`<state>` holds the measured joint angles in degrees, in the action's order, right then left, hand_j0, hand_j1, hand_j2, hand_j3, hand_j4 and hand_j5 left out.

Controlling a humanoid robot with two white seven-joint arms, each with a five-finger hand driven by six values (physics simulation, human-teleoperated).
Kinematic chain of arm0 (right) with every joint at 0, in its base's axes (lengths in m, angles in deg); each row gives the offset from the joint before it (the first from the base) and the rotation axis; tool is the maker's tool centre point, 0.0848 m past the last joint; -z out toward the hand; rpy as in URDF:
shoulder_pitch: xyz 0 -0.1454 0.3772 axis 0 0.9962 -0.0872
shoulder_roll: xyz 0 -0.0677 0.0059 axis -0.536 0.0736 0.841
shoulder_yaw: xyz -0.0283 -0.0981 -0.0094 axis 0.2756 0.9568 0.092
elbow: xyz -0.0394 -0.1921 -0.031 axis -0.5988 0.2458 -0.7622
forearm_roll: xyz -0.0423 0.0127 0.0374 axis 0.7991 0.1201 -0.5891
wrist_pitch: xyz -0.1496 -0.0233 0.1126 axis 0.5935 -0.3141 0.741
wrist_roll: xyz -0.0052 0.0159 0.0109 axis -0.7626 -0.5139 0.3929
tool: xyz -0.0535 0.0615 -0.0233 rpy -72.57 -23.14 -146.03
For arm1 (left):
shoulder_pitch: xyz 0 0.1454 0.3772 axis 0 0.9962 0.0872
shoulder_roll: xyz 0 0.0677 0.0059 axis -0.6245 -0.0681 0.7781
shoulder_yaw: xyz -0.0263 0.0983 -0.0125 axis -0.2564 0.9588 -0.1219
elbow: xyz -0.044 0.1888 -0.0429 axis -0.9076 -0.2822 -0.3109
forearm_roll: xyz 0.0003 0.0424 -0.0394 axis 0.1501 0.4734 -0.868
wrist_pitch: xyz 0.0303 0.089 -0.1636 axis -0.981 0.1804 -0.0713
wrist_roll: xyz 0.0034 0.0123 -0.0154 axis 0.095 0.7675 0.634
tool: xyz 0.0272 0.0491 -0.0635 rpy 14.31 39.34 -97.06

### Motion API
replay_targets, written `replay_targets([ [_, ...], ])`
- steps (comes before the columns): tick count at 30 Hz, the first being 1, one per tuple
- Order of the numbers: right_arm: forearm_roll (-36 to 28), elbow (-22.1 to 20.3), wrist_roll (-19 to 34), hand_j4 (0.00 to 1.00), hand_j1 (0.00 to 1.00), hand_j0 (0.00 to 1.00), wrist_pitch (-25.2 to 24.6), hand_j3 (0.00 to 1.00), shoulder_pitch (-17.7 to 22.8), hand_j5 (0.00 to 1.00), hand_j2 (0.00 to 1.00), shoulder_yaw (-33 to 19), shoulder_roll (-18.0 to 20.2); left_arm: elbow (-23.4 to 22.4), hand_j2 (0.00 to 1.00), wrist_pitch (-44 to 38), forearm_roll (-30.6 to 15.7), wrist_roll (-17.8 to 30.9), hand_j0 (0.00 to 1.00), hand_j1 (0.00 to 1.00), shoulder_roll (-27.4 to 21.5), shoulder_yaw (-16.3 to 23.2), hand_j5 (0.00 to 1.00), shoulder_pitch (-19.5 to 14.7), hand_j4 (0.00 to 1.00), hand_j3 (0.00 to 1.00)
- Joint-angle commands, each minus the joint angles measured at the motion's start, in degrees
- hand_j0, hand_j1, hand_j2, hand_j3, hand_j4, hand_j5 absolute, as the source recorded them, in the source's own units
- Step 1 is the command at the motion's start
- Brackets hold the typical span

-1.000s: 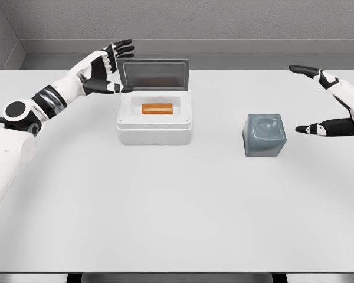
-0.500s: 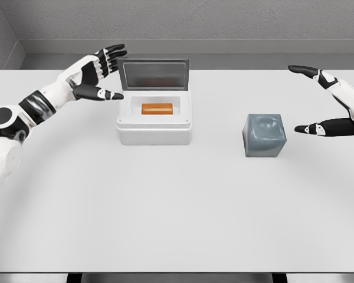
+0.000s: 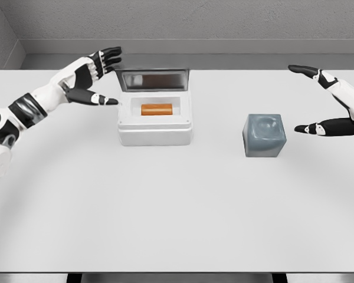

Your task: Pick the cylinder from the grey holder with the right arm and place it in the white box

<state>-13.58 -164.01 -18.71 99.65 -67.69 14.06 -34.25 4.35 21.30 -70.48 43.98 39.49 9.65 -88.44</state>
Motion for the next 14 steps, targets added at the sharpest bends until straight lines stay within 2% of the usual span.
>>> replay_targets([
  [1, -0.46, -0.03, -0.03, 1.00, 1.00, 1.00, -0.15, 1.00, 0.09, 1.00, 1.00, 0.00, 0.05, -0.88, 1.00, -0.01, -0.80, 0.04, 1.00, 1.00, -2.31, -2.79, 1.00, 0.09, 1.00, 1.00],
  [4, -0.46, -0.03, -0.03, 1.00, 1.00, 1.00, -0.15, 1.00, 0.00, 1.00, 1.00, 0.00, 0.05, -2.20, 1.00, 0.07, -0.89, 0.04, 1.00, 1.00, -3.19, -3.58, 1.00, -0.53, 1.00, 1.00],
  [7, -0.46, -0.03, -0.03, 1.00, 1.00, 1.00, -0.15, 1.00, 0.00, 1.00, 1.00, 0.00, 0.05, -1.68, 1.00, 0.25, -0.80, 0.04, 1.00, 1.00, -6.79, -3.50, 1.00, 0.17, 1.00, 1.00],
  [10, -0.46, -0.03, -0.03, 1.00, 1.00, 1.00, -0.15, 1.00, 0.09, 1.00, 1.00, 0.00, 0.05, 2.81, 1.00, 0.34, -0.89, 0.04, 1.00, 1.00, -13.39, -3.49, 1.00, 3.08, 1.00, 1.00],
  [14, -0.46, -0.03, -0.03, 1.00, 1.00, 1.00, -0.15, 1.00, 0.09, 1.00, 1.00, 0.00, 0.14, 3.69, 1.00, 0.34, -0.80, 0.04, 1.00, 1.00, -13.56, -3.49, 1.00, 4.31, 1.00, 1.00],
])
